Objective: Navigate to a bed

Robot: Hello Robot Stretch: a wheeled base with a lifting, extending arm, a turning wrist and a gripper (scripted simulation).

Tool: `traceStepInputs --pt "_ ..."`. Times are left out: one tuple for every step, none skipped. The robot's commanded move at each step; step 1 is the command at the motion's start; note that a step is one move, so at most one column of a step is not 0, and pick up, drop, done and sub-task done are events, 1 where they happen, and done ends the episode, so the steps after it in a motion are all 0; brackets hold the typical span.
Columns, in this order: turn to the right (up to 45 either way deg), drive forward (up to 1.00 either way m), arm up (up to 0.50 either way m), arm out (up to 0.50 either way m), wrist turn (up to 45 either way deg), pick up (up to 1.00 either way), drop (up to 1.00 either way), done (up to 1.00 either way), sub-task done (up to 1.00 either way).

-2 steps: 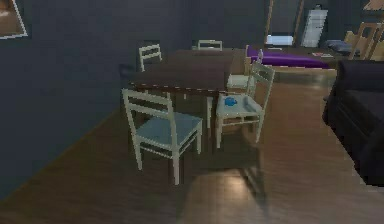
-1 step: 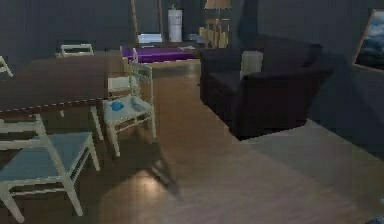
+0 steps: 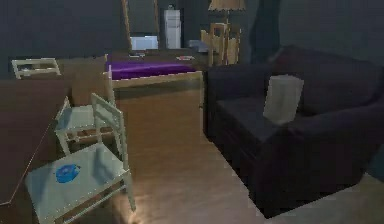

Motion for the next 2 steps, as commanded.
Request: traceStepInputs --pt "0.0 1.0 0.0 0.0 0.0 0.0 0.0 0.0 0.0" --pt "21.0 0.0 0.0 0.0 0.0 0.0 0.0 0.0 0.0"
